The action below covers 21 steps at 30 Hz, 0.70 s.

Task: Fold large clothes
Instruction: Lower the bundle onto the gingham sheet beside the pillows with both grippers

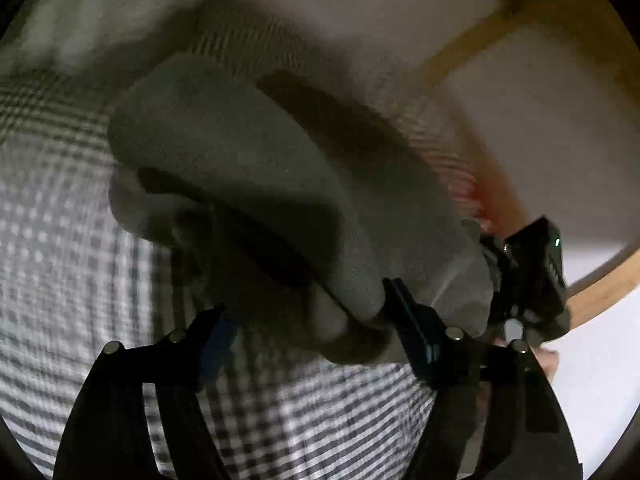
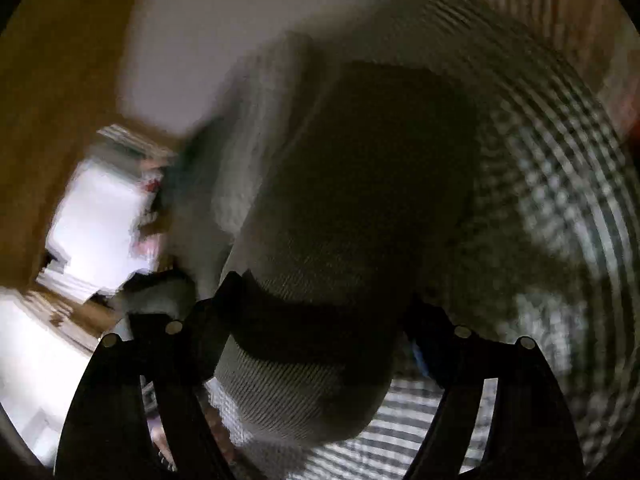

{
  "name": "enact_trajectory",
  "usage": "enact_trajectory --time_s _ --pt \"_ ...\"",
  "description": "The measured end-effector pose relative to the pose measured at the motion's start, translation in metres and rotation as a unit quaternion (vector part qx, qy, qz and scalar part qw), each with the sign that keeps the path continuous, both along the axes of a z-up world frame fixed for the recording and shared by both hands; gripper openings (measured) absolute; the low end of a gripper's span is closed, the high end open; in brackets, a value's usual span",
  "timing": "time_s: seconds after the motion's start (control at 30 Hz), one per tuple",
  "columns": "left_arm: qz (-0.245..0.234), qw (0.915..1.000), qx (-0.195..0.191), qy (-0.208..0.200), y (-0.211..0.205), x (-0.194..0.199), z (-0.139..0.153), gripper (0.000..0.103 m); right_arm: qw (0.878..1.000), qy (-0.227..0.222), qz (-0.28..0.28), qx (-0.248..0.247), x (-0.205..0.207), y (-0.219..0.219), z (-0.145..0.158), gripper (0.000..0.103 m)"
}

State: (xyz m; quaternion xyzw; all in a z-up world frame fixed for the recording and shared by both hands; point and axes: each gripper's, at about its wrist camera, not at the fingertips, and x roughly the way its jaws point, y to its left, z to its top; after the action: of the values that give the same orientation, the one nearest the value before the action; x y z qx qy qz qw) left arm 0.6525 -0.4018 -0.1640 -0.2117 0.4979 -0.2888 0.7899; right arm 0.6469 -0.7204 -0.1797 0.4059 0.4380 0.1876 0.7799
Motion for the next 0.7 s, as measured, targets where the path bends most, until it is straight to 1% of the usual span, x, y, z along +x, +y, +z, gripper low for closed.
enact_trajectory --time_s 0.03,0.07,0.1,0.13,0.17,0.2,0.23,0.27,0.3,0.33,0.37,0.4,0.43,0.47,0.5,0.53,0.57,0.6,0.63,0.67,0.7 --pt "-0.005 0.9999 0.001 -0.016 -0.002 -0.008 -0.005 0.073 0.999 -0.028 -0.002 0.028 -0.013 -0.007 -0.013 0.077" --pt "-0.007 0.9992 0.007 -0.038 -0.002 -0.014 -0.003 0.077 0.997 -0.057 -0.010 0.048 -0.027 -0.015 -0.020 0.078" --pt "-0.009 0.9987 0.015 -0.047 -0.003 -0.018 -0.003 0.078 0.996 -0.065 -0.019 0.049 -0.034 -0.018 -0.023 0.081" --pt "-0.012 0.9987 0.018 -0.047 -0.002 -0.022 -0.003 0.083 0.996 -0.070 -0.026 0.046 -0.039 -0.020 -0.023 0.087" --pt "-0.011 0.9986 0.023 -0.046 0.002 -0.026 0.000 0.087 0.996 -0.077 -0.036 0.037 -0.045 -0.022 -0.020 0.091" --pt "-0.013 0.9982 0.036 -0.047 0.007 -0.032 0.005 0.090 0.995 -0.092 -0.042 0.018 -0.055 -0.025 -0.011 0.095" --pt "-0.018 0.9967 0.053 -0.058 0.012 -0.041 0.013 0.090 0.994 -0.105 -0.043 -0.007 -0.063 -0.025 0.001 0.099" --pt "-0.023 0.9949 0.063 -0.075 0.017 -0.051 0.023 0.092 0.988 -0.127 -0.051 -0.065 -0.077 -0.024 0.023 0.100" --pt "-0.029 0.9918 0.075 -0.100 0.023 -0.061 0.038 0.093 0.981 -0.142 -0.065 -0.114 -0.088 -0.022 0.037 0.100" --pt "-0.033 0.9857 0.089 -0.139 0.028 -0.074 0.059 0.095 0.963 -0.164 -0.088 -0.193 -0.100 -0.017 0.060 0.100" --pt "-0.033 0.9806 0.093 -0.169 0.030 -0.082 0.076 0.097 0.950 -0.178 -0.099 -0.238 -0.106 -0.014 0.074 0.100" --pt "-0.027 0.9724 0.099 -0.210 0.031 -0.084 0.101 0.097 0.933 -0.188 -0.102 -0.290 -0.109 -0.005 0.094 0.100" --pt "-0.022 0.9679 0.106 -0.227 0.023 -0.071 0.105 0.097 0.926 -0.188 -0.094 -0.313 -0.106 0.003 0.107 0.100" --pt "-0.019 0.9646 0.113 -0.238 0.016 -0.063 0.118 0.097 0.923 -0.185 -0.084 -0.326 -0.101 0.011 0.118 0.100" --pt "-0.015 0.9617 0.129 -0.241 0.007 -0.048 0.124 0.097 0.920 -0.176 -0.075 -0.343 -0.091 0.024 0.127 0.100" --pt "-0.008 0.9594 0.162 -0.231 -0.007 -0.020 0.125 0.097 0.917 -0.167 -0.067 -0.357 -0.082 0.035 0.133 0.100" --pt "-0.005 0.9593 0.186 -0.212 -0.021 0.007 0.119 0.097 0.915 -0.152 -0.062 -0.369 -0.074 0.045 0.133 0.100" --pt "-0.002 0.9599 0.200 -0.197 -0.030 0.026 0.107 0.097 0.916 -0.128 -0.051 -0.378 -0.056 0.063 0.132 0.100" --pt "0.003 0.9591 0.221 -0.176 -0.035 0.046 0.095 0.097 0.917 -0.113 -0.044 -0.381 -0.045 0.073 0.130 0.100" --pt "-0.001 0.9562 0.246 -0.159 -0.040 0.058 0.085 0.097 0.917 -0.094 -0.040 -0.385 -0.035 0.079 0.126 0.100" --pt "-0.010 0.9521 0.271 -0.141 -0.042 0.065 0.075 0.097 0.916 -0.060 -0.035 -0.396 -0.022 0.087 0.115 0.099"
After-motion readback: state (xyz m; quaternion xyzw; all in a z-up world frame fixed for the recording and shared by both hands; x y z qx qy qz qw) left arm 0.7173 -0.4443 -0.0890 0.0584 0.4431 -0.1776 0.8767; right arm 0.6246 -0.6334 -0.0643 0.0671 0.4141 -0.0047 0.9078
